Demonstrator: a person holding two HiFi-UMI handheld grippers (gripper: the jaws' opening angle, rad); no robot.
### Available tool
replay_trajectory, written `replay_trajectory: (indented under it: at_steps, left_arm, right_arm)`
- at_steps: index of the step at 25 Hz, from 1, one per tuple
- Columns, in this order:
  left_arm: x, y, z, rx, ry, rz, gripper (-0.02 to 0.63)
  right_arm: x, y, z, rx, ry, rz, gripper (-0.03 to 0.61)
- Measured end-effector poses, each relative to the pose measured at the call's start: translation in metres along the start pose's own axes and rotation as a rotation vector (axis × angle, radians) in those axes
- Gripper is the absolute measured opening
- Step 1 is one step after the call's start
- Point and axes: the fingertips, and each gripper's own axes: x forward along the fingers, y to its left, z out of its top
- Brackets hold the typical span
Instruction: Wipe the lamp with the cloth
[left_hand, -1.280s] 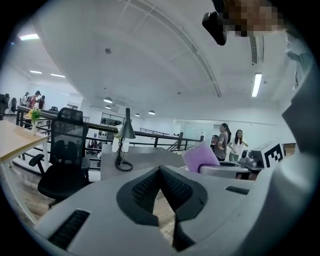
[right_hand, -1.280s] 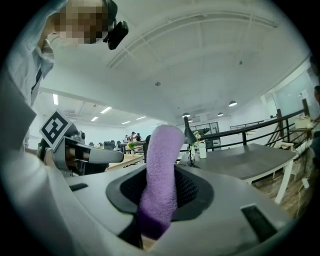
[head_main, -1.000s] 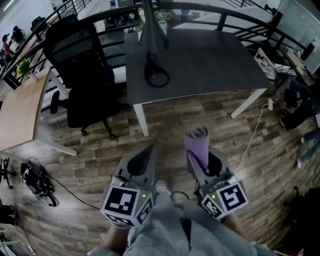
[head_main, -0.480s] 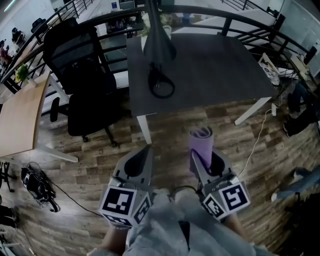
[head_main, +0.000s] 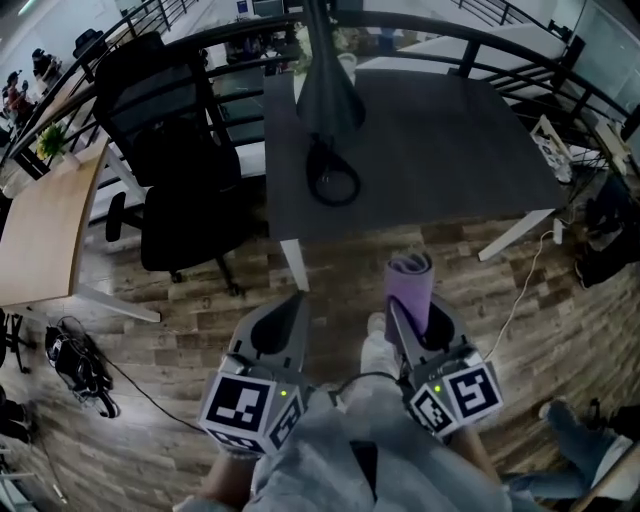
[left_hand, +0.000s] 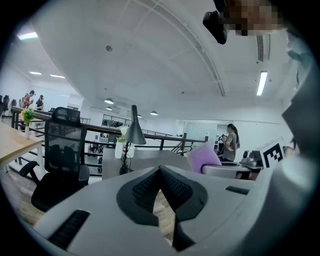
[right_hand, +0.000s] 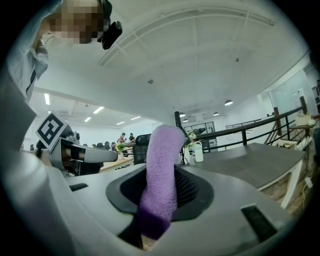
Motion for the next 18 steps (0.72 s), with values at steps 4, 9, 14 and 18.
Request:
replay_trajectory:
  at_steps: [4, 9, 14, 18]
  left_arm:
    - [0.016, 0.011, 0.013, 0.015, -0.024, 0.059, 0.012]
    - [0.050, 0.015, 0.033, 0.020, -0.066, 0.114, 0.012]
    - [0.088, 0.016, 0.048, -0.008, -0.072, 0.155, 0.011]
    - [0.118, 0.021, 0.055, -0.024, -0.055, 0.199, 0.012]
  right_arm:
    - [0.025, -0.016, 0.007, -0.001, -0.006, 0.035, 0.123]
    - [0.059, -0.051, 0.021, -0.004, -0.010, 0.072, 0.123]
    - [0.088, -0.088, 0.039, -0.024, -0.010, 0.125, 0.124]
    - [0.117, -0.119, 0.052, -0.037, -0.006, 0.164, 0.123]
